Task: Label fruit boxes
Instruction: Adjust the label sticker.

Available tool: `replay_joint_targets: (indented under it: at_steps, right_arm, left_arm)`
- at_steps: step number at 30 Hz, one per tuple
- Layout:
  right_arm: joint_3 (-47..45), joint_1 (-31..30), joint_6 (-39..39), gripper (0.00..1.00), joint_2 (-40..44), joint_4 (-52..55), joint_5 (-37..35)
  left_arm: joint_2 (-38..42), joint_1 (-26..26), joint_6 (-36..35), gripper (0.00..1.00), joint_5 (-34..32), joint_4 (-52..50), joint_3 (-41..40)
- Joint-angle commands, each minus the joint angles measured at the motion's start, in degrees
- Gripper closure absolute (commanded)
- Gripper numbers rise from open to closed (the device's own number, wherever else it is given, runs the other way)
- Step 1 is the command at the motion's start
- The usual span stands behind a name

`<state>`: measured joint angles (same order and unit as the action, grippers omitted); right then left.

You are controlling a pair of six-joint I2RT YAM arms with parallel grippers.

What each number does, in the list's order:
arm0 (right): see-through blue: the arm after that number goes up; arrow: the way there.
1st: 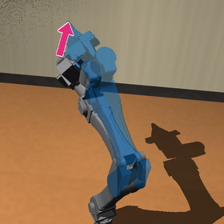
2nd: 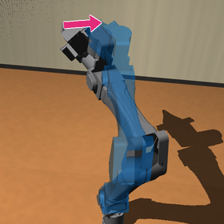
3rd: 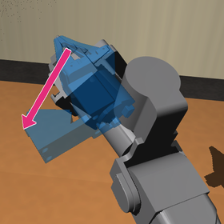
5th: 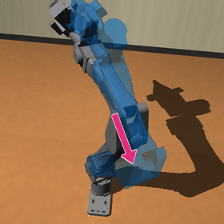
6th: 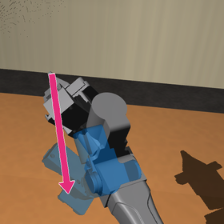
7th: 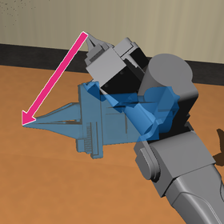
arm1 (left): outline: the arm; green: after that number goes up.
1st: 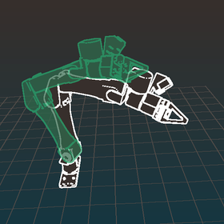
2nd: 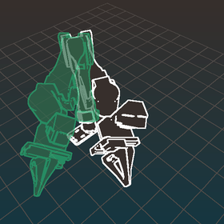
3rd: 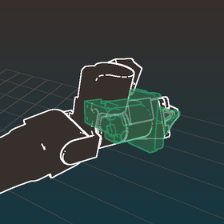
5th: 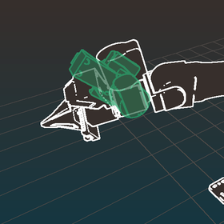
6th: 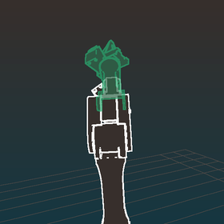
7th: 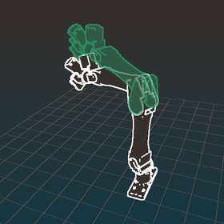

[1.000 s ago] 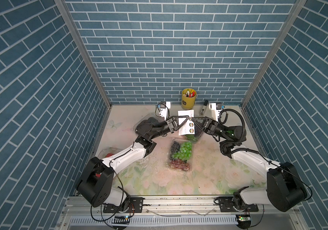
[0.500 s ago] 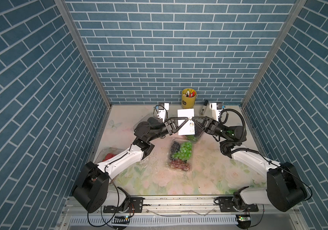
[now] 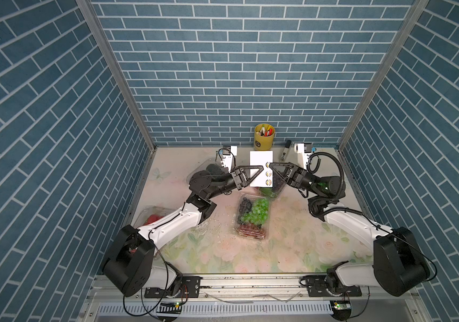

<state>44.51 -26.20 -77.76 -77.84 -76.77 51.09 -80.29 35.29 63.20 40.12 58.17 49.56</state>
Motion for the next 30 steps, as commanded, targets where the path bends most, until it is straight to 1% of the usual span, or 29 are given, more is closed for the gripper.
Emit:
replay_joint_targets:
  at_steps: [1, 2, 4, 8, 14, 22, 23, 24, 26, 28, 30]
  right_arm:
    - [0.6, 0.1, -0.5, 1.0, 1.6, -3.0, 0.8]
    - [0.6, 0.1, -0.5, 1.0, 1.6, -3.0, 1.0]
    - [0.4, 0.1, -0.4, 1.0, 1.7, -3.0, 1.1]
    - [0.4, 0.1, -0.3, 1.0, 1.7, -3.0, 1.2]
    - [0.5, 0.2, -0.3, 1.0, 1.9, -3.0, 1.5]
    - [0.5, 0.1, -0.2, 1.0, 1.8, -2.9, 1.3]
    - [0.6, 0.1, -0.3, 1.0, 1.7, -2.9, 1.2]
    - [0.7, 0.1, -0.3, 1.0, 1.7, -2.9, 1.2]
    - [0.8, 0.1, -0.3, 1.0, 1.7, -2.9, 1.1]
    - [1.1, 0.1, -0.4, 1.0, 1.5, -3.0, 1.3]
    - [1.2, 0.1, -0.5, 1.0, 1.4, -3.0, 1.4]
  left_arm:
    - [-0.6, 0.2, -0.5, 0.79, 0.1, 2.1, 2.2]
    - [-0.9, 0.2, -0.5, 0.8, 0.1, 2.6, 2.3]
    - [-1.5, 0.3, 1.8, 0.81, 0.2, 3.9, 2.6]
    - [-2.3, 0.1, 3.3, 0.81, 0.5, 5.9, 2.9]
    - [-2.8, 0.1, 4.2, 0.87, 0.7, 7.1, 3.3]
    - [-2.6, -0.6, 5.6, 0.87, 0.8, 8.8, 2.7]
    - [-2.5, -0.7, 5.6, 0.88, 1.0, 8.7, 2.8]
    - [-2.5, -0.7, 5.6, 0.92, 1.2, 8.6, 2.8]
    - [-2.6, -0.7, 5.9, 0.94, 1.4, 9.0, 2.8]
    - [-2.9, -0.6, 6.1, 1.0, 1.6, 9.2, 3.1]
    - [-3.5, -0.3, 6.6, 1.0, 2.0, 9.7, 3.3]
